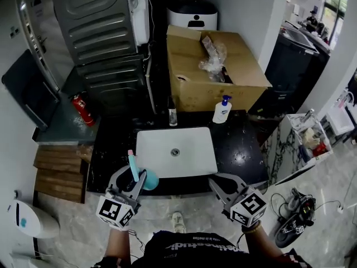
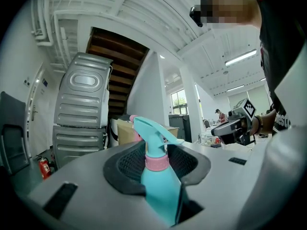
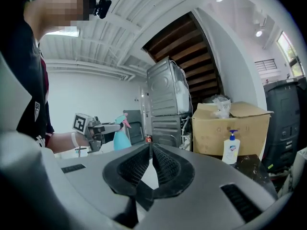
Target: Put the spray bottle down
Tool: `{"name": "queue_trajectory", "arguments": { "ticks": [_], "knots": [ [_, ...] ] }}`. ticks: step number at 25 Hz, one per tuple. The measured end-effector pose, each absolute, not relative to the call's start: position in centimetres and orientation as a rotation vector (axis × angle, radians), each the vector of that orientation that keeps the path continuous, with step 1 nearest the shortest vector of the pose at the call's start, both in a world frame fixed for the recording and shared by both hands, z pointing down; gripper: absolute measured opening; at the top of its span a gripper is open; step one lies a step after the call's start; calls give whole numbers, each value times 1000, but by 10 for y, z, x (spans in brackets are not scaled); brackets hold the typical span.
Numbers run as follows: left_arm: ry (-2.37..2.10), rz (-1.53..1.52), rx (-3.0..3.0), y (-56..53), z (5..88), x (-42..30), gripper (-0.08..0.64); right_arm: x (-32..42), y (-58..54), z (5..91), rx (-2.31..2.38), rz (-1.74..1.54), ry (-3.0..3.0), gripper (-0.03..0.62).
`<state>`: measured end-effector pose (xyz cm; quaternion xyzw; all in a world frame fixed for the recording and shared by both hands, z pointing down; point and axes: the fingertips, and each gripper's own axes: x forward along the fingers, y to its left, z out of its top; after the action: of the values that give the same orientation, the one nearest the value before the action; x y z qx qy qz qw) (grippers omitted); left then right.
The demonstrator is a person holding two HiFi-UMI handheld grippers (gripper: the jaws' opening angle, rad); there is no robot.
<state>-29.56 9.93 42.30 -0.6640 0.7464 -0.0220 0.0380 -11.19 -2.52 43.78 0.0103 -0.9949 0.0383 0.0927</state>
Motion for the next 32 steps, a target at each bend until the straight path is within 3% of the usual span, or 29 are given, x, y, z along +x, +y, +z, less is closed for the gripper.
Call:
{"name": "queue_trajectory", "arguments": {
  "ticks": [11, 32],
  "knots": [
    [2257, -46, -2062, 72, 428, -370, 152, -183, -45, 433, 84, 133, -2962, 43],
    [2229, 35, -2143, -21, 426, -352, 152, -175, -138, 439, 114, 189, -2943, 43]
  ]
}}
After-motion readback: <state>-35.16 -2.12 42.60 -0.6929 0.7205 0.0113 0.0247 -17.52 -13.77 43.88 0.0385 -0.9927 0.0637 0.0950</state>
